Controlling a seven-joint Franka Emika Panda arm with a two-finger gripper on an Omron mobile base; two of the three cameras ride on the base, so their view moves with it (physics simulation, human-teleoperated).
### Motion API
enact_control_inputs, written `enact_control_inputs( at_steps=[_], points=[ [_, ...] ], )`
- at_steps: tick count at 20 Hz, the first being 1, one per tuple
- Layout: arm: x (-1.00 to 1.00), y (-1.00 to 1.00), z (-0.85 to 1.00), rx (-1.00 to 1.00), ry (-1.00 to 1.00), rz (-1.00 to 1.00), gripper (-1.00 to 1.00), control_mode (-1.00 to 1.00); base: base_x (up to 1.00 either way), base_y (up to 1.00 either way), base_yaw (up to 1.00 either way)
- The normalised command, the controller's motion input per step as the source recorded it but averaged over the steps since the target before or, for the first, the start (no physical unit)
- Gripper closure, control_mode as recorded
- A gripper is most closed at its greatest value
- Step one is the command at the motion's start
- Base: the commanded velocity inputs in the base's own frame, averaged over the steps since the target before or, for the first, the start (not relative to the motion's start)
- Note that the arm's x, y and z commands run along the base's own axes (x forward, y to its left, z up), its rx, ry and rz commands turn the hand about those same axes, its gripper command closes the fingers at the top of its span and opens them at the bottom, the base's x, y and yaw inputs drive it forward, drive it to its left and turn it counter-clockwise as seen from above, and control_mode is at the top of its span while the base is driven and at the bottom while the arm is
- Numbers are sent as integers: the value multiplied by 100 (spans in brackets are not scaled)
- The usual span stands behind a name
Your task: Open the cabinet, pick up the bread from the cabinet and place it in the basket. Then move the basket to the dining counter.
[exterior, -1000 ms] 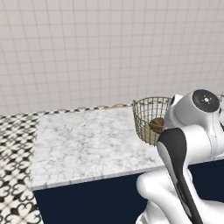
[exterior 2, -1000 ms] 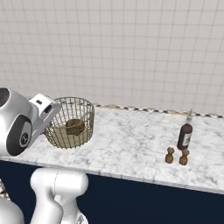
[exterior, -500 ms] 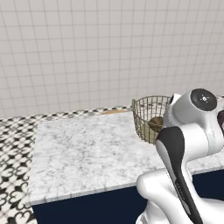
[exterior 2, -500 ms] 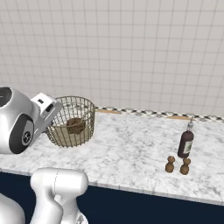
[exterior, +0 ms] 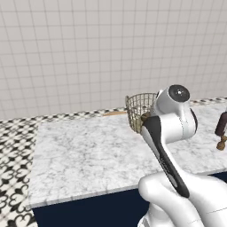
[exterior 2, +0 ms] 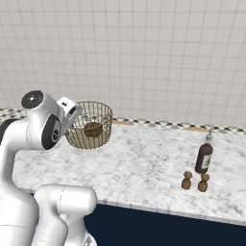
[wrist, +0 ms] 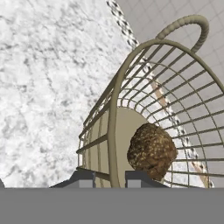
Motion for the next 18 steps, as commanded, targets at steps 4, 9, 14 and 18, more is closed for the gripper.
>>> enact_control_inputs(
  at_steps=[4,9,14,18],
  points=[
    [100,13,-52,0,10,0,100,-100,0,0,0],
    [80,32,-66,0,1,-9,100,-100,0,0,0],
    [32,2,-95,0,0,-8,100,-100,0,0,0],
    [5,0,-72,0,0,-5,100,-100,0,0,0]
  ],
)
